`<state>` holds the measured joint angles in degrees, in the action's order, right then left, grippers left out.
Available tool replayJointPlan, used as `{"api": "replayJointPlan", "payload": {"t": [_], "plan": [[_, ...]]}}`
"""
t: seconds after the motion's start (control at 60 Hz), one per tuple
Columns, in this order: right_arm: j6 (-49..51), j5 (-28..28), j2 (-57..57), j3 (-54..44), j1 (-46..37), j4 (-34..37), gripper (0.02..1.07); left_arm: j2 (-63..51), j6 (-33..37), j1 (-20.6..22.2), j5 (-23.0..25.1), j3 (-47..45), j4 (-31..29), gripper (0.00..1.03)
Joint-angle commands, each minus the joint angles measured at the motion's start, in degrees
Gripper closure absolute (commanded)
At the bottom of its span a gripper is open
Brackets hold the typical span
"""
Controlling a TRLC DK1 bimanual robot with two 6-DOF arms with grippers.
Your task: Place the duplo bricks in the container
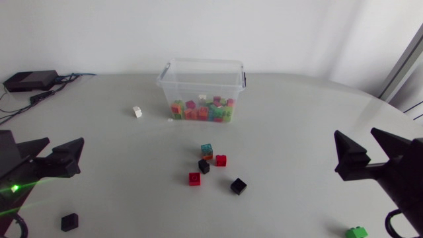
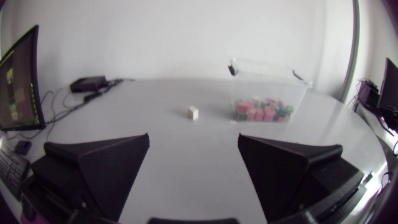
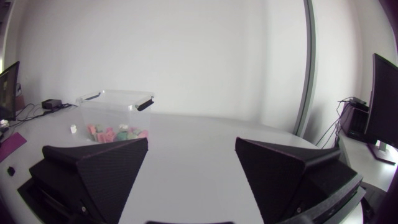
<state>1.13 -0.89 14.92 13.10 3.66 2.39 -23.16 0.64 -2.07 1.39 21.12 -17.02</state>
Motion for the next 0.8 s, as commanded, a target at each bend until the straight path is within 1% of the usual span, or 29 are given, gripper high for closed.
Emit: {"api": "replayJointPlan", "payload": {"t": [0.0,0.017,0.05,0.067,0.117,0.167,0.2,0.233,0.25,0.283,0.317,0.383,0.433,0.467,0.517,0.533,0.567,0.633,0.783], "plan": [[-2.53,-0.78,6.18,5.09,-0.06,2.09,0.06,-9.1,0.59,0.57,-0.07,7.09,-5.75,0.04],[-2.97,-0.78,7.58,6.06,-0.32,2.62,0.06,-11.82,0.59,0.57,-0.07,9.29,-7.95,0.04],[-3.06,-0.78,8.99,6.94,-0.5,2.7,0.06,-14.46,0.59,0.48,-0.07,11.31,-10.23,0.04],[-3.23,-0.96,10.22,7.64,-0.85,2.7,0.06,-17.18,0.85,0.48,-0.16,13.42,-12.6,0.04],[-3.32,-1.31,12.15,8.78,-2.17,2.88,0.06,-22.37,1.46,0.22,-0.25,16.93,-16.65,0.04],[-4.2,-1.31,13.56,9.66,-3.31,3.06,0.06,-27.56,3.75,-0.48,-0.25,20.8,-21.04,0.05],[-4.9,-1.31,14.88,10.63,-4.1,3.76,0.06,-33.53,5.77,-1.19,-0.33,25.28,-26.31,0.05],[-5.08,-1.31,15.67,10.98,-4.54,4.02,0.06,-37.05,6.3,-1.36,-0.51,27.39,-29.04,0.06],[-5.26,-1.31,16.72,11.42,-5.24,4.02,0.06,-40.39,6.47,-1.63,-0.68,29.41,-32.12,0.06],[-5.52,-1.22,17.69,11.68,-6.39,4.11,0.06,-44.08,6.74,-2.24,-0.6,30.99,-34.84,0.06],[-5.61,-1.14,18.39,11.86,-7.35,4.2,0.06,-46.54,6.83,-3.12,-0.6,31.52,-35.89,0.06],[-5.96,-1.05,19.1,11.77,-9.02,4.02,0.06,-50.06,6.56,-4.88,-0.6,31.79,-36.07,0.06],[-6.31,-0.78,19.89,12.03,-10.87,3.58,0.06,-55.68,6.47,-6.9,-0.68,33.02,-38.79,0.06],[-6.84,-0.17,20.68,12.21,-12.27,3.58,0.06,-57.97,6.65,-7.6,-0.77,33.46,-40.46,0.06],[-7.28,2.38,21.56,12.74,-14.82,3.67,0.06,-61.22,6.65,-8.48,-1.21,33.63,-42.4,0.05],[-7.45,3.43,22.0,12.91,-15.7,3.67,0.06,-63.41,6.74,-9.18,-1.21,34.42,-45.39,0.05],[-7.98,5.19,22.88,13.53,-17.64,3.76,0.06,-65.61,6.83,-10.06,-1.12,35.48,-48.55,0.05],[-8.33,7.3,25.25,14.67,-20.8,3.76,0.06,-66.49,7.0,-12.0,-1.12,35.74,-49.17,0.05],[-8.68,8.18,29.82,16.25,-24.14,3.32,0.06,-69.57,8.32,-15.16,-1.83,35.92,-51.71,0.06]]}}
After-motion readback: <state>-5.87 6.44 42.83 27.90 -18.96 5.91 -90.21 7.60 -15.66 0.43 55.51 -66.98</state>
